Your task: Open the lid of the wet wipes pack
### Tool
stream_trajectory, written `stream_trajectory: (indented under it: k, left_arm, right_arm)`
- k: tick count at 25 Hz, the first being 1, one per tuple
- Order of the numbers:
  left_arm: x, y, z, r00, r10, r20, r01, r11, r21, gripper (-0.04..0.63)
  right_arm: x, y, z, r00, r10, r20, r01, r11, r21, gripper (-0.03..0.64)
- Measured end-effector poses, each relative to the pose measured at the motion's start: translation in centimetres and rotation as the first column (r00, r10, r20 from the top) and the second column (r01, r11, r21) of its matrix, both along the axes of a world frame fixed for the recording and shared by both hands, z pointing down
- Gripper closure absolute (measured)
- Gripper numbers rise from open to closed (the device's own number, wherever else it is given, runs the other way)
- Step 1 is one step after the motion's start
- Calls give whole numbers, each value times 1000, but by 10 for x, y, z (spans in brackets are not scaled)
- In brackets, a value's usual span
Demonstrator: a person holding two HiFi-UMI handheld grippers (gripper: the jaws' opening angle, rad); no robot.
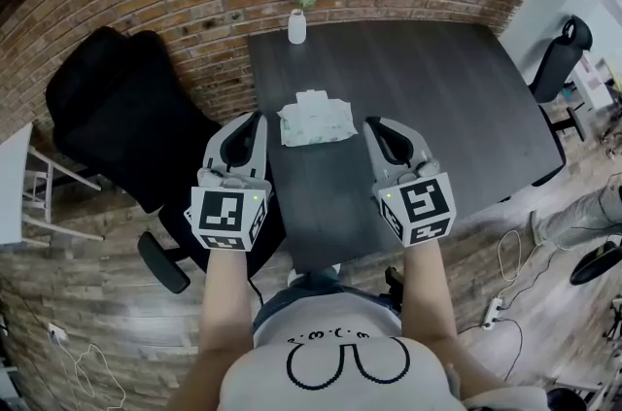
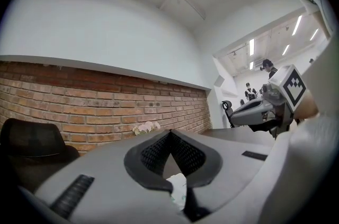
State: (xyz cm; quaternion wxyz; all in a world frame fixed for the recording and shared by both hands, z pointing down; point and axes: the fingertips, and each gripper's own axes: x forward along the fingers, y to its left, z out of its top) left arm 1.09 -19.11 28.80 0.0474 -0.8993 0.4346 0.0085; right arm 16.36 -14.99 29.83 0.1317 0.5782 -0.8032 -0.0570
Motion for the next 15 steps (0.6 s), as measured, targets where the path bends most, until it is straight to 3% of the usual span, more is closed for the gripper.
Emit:
stream_trajectory:
  k: [15]
  left_arm:
    - [-7,9,-5,1000,8,15,-8,1000,17,597]
  right_arm:
    - [-10,6,0,1000,-4,-6,4,1000,-8,617]
